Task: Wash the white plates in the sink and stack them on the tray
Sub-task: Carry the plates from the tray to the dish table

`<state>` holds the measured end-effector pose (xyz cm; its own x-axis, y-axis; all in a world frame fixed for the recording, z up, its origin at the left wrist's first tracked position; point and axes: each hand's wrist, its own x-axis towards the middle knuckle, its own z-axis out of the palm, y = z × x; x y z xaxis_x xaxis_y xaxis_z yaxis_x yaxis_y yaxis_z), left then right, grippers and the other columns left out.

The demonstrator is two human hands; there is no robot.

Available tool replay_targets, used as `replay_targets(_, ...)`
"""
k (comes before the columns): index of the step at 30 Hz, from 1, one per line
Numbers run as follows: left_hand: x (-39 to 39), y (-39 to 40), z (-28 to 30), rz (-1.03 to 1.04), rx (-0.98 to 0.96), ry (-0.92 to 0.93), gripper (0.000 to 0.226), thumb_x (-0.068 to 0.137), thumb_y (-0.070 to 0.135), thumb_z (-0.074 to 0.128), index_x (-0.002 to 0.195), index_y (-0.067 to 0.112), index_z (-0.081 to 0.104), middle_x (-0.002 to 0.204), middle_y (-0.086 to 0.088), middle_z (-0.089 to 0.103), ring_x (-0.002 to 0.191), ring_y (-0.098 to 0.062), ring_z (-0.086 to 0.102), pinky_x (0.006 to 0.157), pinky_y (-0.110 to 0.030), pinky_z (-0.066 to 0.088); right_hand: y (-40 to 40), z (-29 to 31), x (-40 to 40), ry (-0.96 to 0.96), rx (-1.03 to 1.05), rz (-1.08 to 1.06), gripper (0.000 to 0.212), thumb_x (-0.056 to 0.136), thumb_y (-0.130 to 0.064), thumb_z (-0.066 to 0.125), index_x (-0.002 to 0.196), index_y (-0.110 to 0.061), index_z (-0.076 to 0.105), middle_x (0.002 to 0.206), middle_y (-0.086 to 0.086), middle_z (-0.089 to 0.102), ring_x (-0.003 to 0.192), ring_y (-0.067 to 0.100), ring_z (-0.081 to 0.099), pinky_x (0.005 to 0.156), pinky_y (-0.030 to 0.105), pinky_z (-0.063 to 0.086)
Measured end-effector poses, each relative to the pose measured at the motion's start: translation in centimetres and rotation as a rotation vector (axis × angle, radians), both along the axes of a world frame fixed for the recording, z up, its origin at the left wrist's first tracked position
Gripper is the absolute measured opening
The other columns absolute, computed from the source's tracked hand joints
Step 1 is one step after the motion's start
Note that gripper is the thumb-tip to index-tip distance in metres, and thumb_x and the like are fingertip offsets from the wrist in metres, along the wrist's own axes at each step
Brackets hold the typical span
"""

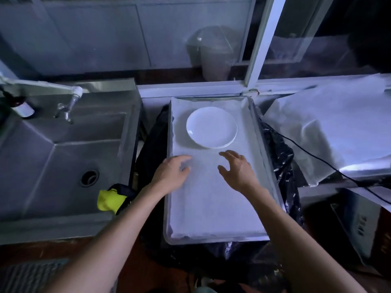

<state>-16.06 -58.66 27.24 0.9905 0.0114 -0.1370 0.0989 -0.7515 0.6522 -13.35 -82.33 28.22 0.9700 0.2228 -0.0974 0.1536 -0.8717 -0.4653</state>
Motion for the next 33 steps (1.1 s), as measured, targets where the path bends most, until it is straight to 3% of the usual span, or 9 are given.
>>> replay_targets(6,7.3,-1.2,-0.9,0.234,-0.341,0.043,0.042,0.097,0.029,0.063,0.138,0.035,0.058,0.125,0.016,0.061,0.112,0.001,0.056,0.078,-0.01,0.043,-2.0,-0.4,7.6,0.043,0.119,-0.072,0.055,0.095,-0.025,0.062,0.146,-0.014,0.046,0.154,0.011,0.04,0.137,0.033,0.04,0.109,0.047,0.039)
replay_targets(9,11.1,-1.2,-1.6,0.362,-0.458,0.047,0.046,0.095,0.025,0.063,0.139,0.038,0.055,0.12,0.022,0.061,0.118,-0.001,0.054,0.083,-0.015,0.044,-2.0,-1.3,10.9,0.065,0.173,-0.125,0.057,0.094,-0.023,0.063,0.147,-0.012,0.044,0.152,0.015,0.039,0.134,0.037,0.041,0.108,0.05,0.04)
replay_targets(14,16.0,-1.1,-4.0,0.444,-0.519,0.075,0.06,0.094,0.025,0.065,0.15,0.03,0.045,0.149,0.011,0.05,0.13,-0.009,0.051,0.109,-0.034,0.042,-1.6,-3.1,15.4,0.107,0.307,-0.25,0.061,0.091,-0.02,0.065,0.147,-0.012,0.042,0.151,0.014,0.041,0.133,0.037,0.043,0.107,0.049,0.041)
replay_targets(20,19.5,-2.6,-6.7,0.517,-0.578,0.058,0.066,0.093,0.024,0.067,0.152,0.032,0.04,0.151,0.009,0.047,0.124,-0.004,0.052,0.104,-0.029,0.042,0.0,-5.9,17.7,0.095,0.484,-0.391,0.065,0.091,-0.022,0.066,0.15,-0.014,0.039,0.153,0.008,0.042,0.141,0.026,0.039,0.115,0.034,0.032)
replay_targets(24,20.1,-3.7,-7.5,0.533,-0.668,0.035,0.065,0.089,0.023,0.069,0.145,0.044,0.044,0.138,0.016,0.052,0.114,0.015,0.051,0.101,-0.029,0.044,0.9,-6.9,18.2,0.089,0.641,-0.481,0.071,0.083,-0.033,0.059,0.151,-0.021,0.039,0.152,0.0,0.045,0.139,0.018,0.041,0.116,0.039,0.035)
replay_targets(28,20.3,-4.6,-7.8,0.594,-0.75,-0.036,0.064,0.087,0.01,0.069,0.138,0.044,0.051,0.14,0.009,0.056,0.126,-0.01,0.055,0.109,-0.041,0.046,1.7,-7.7,18.2,0.089,0.726,-0.582,0.069,0.082,-0.028,0.06,0.147,-0.035,0.041,0.148,-0.009,0.049,0.133,0.014,0.046,0.111,0.044,0.04)
replay_targets(33,20.0,-5.5,-7.5,0.654,-0.801,-0.079,0.066,0.076,0.014,0.07,0.137,0.037,0.056,0.136,0.012,0.059,0.122,-0.006,0.058,0.107,-0.042,0.048,2.1,-8.3,18.0,0.073,0.798,-0.659,0.067,0.08,-0.026,0.06,0.144,-0.041,0.044,0.145,-0.018,0.049,0.13,0.007,0.047,0.112,0.041,0.041)
